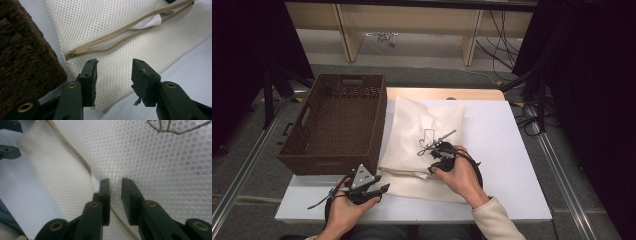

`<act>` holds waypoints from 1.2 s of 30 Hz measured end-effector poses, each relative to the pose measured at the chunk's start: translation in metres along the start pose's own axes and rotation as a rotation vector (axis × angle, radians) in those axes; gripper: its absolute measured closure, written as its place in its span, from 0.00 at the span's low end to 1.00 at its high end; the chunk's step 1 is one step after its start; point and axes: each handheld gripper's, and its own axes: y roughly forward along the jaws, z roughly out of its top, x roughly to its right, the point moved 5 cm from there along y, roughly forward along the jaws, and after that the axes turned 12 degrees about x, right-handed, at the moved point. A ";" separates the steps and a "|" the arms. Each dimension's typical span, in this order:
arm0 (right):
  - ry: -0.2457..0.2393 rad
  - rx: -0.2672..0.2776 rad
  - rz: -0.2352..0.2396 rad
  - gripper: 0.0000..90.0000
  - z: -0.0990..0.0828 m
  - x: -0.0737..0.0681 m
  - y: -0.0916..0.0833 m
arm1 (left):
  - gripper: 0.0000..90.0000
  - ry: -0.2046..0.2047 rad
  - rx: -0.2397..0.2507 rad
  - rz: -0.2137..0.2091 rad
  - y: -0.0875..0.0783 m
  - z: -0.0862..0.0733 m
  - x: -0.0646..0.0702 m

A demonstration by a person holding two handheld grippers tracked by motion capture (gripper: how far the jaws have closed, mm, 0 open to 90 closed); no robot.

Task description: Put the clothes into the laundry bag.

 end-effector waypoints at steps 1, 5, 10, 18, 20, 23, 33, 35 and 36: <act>-0.001 0.004 0.011 0.85 0.001 0.000 0.000 | 0.61 -0.005 0.003 0.002 -0.001 0.000 -0.001; 0.006 0.008 0.015 0.83 0.001 0.000 -0.003 | 0.61 -0.031 -0.006 0.026 -0.004 -0.005 -0.004; 0.002 0.016 0.011 0.81 0.004 -0.006 -0.008 | 0.57 -0.031 -0.023 0.034 -0.007 -0.009 -0.009; 0.001 0.060 -0.011 0.79 0.007 -0.005 -0.013 | 0.50 -0.082 -0.079 0.065 -0.005 -0.020 -0.014; 0.012 0.079 -0.017 0.79 0.008 -0.005 -0.016 | 0.51 -0.122 -0.073 0.052 -0.003 -0.021 -0.012; 0.032 0.106 -0.019 0.77 0.010 -0.004 -0.021 | 0.52 -0.144 -0.099 0.023 0.000 -0.023 -0.012; 0.042 0.115 -0.016 0.77 0.011 0.000 -0.024 | 0.77 -0.103 -0.129 -0.030 0.005 -0.018 -0.013; 0.052 0.116 -0.019 0.77 0.011 0.000 -0.024 | 0.83 -0.122 -0.109 -0.009 0.007 -0.016 -0.012; 0.049 0.120 -0.016 0.77 0.011 0.001 -0.023 | 0.87 -0.120 -0.118 -0.031 0.008 -0.015 -0.012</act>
